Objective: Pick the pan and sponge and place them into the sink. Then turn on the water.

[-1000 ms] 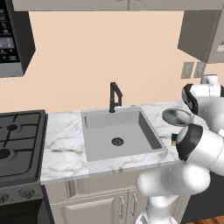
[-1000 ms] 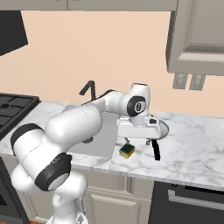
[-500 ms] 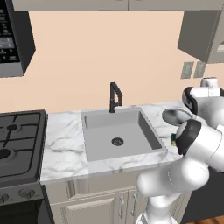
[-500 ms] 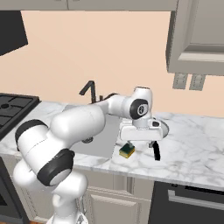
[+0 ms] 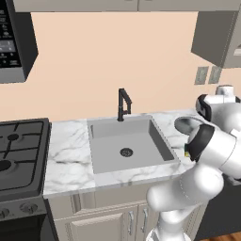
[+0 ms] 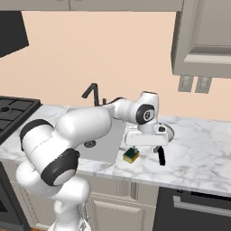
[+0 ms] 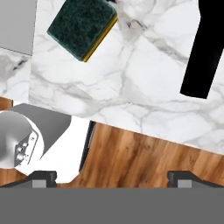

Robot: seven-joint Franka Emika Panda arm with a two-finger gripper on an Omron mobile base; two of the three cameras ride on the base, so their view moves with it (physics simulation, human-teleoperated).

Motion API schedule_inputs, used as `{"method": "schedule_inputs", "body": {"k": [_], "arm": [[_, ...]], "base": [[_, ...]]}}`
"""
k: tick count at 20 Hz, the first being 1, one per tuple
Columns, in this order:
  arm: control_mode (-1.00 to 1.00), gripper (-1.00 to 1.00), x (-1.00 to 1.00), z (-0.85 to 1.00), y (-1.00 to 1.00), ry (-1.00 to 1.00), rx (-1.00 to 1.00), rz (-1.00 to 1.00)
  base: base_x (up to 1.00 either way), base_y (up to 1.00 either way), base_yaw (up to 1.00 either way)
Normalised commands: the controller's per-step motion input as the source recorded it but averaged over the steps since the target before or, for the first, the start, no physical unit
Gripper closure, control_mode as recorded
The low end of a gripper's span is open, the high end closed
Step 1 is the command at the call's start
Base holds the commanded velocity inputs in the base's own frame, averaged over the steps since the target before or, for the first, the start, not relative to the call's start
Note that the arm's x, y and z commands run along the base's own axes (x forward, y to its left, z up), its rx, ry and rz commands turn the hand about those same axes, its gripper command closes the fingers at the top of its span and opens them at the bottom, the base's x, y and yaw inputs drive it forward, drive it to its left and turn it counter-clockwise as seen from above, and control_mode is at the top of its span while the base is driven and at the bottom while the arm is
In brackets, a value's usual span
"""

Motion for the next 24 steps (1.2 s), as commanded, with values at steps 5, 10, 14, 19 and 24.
{"method": "schedule_inputs", "body": {"k": [5, 10, 14, 19, 24], "arm": [[-1.00, -1.00, 0.15, -0.14, -0.03, -0.01, 0.04, 0.04], [-1.00, -1.00, 0.15, -0.14, -0.09, -0.01, 0.00, 0.03], [-1.00, -1.00, 0.09, -0.11, -0.12, -0.04, 0.00, 0.02], [-1.00, -1.00, 0.06, -0.07, -0.14, -0.06, 0.00, 0.01], [-1.00, -1.00, 0.05, -0.07, -0.07, -0.05, 0.00, 0.00]], "base": [[0.00, 0.00, 0.00], [0.00, 0.00, 0.00], [0.00, 0.00, 0.00], [0.00, 0.00, 0.00], [0.00, 0.00, 0.00]]}}
